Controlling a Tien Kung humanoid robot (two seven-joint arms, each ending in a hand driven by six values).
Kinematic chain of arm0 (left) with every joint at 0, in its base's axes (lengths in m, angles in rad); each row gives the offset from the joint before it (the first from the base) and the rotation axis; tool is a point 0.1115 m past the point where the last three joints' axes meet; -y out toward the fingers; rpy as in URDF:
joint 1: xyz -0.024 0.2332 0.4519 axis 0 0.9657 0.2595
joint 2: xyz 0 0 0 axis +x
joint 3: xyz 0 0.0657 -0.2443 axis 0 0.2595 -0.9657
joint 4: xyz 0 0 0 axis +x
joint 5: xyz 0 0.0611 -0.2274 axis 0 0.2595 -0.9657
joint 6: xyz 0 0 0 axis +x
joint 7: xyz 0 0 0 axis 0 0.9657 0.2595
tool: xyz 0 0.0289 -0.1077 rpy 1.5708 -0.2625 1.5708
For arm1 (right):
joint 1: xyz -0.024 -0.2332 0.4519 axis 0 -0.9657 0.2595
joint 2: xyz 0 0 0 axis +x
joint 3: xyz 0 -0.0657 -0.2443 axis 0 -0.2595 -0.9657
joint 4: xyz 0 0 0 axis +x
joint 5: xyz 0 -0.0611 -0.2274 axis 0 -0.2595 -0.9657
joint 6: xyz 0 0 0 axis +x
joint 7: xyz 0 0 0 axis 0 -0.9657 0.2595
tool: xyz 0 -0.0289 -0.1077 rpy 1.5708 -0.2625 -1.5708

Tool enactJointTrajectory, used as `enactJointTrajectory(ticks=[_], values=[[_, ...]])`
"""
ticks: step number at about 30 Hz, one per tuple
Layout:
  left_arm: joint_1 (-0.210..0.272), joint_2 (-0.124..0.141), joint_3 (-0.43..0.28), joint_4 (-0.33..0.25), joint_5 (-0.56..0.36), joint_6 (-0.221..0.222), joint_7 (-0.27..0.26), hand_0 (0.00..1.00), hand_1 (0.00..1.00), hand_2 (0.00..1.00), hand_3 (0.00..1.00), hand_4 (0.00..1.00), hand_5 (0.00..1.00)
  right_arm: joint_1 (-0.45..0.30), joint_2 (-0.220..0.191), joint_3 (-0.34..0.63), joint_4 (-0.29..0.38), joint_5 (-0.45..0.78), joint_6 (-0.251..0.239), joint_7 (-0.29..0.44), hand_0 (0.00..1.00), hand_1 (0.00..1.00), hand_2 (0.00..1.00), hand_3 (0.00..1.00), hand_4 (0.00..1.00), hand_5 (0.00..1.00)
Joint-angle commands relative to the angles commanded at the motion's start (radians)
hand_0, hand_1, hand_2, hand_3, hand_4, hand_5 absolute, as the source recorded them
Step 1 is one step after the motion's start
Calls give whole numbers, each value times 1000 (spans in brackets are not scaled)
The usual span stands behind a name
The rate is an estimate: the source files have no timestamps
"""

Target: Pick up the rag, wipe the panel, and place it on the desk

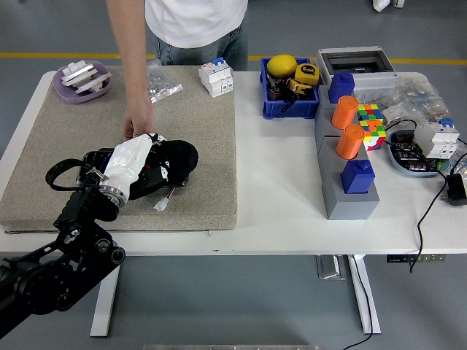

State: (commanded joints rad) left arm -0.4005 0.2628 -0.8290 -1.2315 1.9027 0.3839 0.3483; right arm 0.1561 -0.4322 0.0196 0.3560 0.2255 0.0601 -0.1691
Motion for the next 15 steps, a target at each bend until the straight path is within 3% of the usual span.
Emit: enactJointTrajectory(ticks=[7, 15], values=[[16, 40, -37, 5, 17, 11, 5, 232, 446, 568, 523, 251, 2, 2, -1, 6, 0, -2, -1, 1, 767, 689, 710, 675, 998, 518], [30, 60, -92, 38, 26, 19, 4, 233, 444, 565, 523, 250, 2, 0, 1, 5, -1, 0, 1, 0, 767, 689, 711, 675, 998, 519]])
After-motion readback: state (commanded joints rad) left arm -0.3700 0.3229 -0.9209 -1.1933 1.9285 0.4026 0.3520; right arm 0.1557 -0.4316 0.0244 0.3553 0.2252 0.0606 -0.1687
